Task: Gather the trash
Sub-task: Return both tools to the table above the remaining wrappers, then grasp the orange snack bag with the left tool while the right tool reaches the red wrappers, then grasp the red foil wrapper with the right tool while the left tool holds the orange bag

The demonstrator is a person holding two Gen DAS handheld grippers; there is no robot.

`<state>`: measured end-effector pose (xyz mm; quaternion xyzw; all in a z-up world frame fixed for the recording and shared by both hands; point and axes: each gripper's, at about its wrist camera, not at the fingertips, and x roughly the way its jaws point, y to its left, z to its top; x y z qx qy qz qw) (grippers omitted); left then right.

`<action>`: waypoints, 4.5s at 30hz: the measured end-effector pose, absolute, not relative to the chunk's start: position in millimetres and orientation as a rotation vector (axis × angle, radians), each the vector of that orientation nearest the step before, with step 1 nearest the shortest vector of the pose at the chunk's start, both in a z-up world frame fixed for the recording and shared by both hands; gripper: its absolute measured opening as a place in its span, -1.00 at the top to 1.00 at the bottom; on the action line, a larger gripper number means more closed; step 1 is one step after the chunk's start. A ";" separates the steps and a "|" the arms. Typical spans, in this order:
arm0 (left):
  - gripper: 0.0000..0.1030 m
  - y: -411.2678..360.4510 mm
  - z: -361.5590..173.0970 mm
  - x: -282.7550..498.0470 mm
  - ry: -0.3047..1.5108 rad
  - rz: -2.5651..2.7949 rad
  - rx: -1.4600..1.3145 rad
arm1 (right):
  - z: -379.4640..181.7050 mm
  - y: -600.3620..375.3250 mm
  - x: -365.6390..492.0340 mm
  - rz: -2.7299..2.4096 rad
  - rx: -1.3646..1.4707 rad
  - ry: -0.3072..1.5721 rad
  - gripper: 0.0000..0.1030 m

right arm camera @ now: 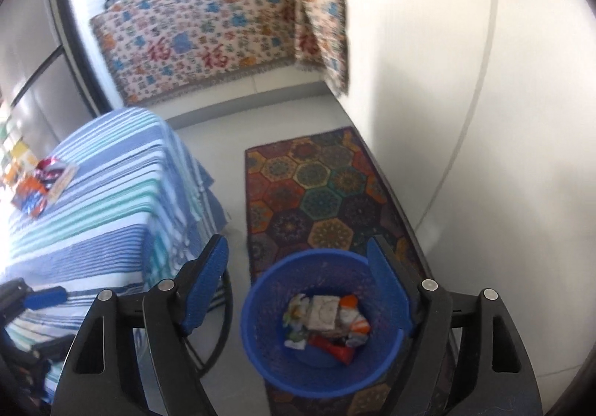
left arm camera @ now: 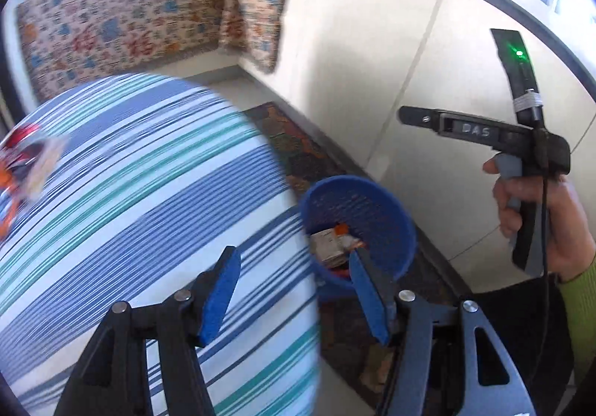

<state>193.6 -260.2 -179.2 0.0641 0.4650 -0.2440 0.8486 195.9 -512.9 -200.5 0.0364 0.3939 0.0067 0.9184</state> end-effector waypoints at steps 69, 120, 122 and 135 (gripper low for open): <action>-0.21 38.6 -156.8 188.6 0.896 0.023 0.104 | -253.3 -190.2 230.2 0.383 -0.196 0.932 -0.99; 0.70 62.7 -132.9 167.2 0.795 -0.070 -0.027 | -169.1 -183.7 199.5 0.549 -0.066 0.820 0.56; 0.70 59.2 -132.2 165.3 0.796 -0.083 -0.042 | -172.6 -188.1 190.8 0.544 -0.084 0.823 0.58; 0.70 13.0 -109.5 152.6 0.762 -0.159 0.015 | -176.0 -200.6 171.4 0.512 -0.148 0.857 0.58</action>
